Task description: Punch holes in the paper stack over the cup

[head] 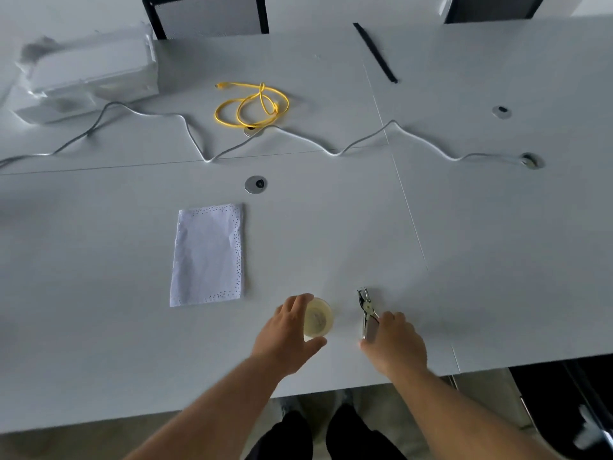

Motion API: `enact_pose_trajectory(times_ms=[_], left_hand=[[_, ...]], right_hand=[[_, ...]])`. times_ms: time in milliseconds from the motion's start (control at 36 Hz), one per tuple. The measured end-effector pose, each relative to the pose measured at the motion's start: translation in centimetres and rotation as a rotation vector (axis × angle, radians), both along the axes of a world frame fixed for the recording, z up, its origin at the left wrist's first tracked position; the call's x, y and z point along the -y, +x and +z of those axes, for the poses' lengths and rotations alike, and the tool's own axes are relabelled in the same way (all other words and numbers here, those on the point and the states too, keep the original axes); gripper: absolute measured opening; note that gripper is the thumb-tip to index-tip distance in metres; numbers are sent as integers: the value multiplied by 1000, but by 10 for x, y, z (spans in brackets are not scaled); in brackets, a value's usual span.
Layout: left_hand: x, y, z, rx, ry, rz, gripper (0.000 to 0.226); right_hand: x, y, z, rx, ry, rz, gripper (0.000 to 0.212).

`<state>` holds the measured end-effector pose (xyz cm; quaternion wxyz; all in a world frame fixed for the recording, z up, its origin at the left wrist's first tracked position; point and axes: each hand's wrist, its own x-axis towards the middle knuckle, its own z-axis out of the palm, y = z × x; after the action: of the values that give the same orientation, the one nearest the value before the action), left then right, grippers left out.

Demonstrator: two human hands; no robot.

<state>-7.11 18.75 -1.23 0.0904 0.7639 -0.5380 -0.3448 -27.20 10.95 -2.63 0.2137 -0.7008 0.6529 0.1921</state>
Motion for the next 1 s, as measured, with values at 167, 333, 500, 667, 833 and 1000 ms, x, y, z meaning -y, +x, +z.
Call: enact_pose_trajectory(times_ms=[167,333,500,667,833,1000], left_hand=[[-4,-4,1,-1,0,-6,84],[-8,4,8,-21,0,-33,98],[-16,54,7,15,-92,303,61],[0,137,-16,86,47,705,46],[9,191,-32,217,321,856,49],[16,215,-46,169,441,997,71]], right_hand=[[-1,-2,1,21,29,-21,67],[9,-1,2,33,100,-59,74],[30,5,3,161,104,-284,62],[54,20,4,248,116,-247,43],[73,53,18,323,111,-188,30],[84,71,33,342,96,-129,26]])
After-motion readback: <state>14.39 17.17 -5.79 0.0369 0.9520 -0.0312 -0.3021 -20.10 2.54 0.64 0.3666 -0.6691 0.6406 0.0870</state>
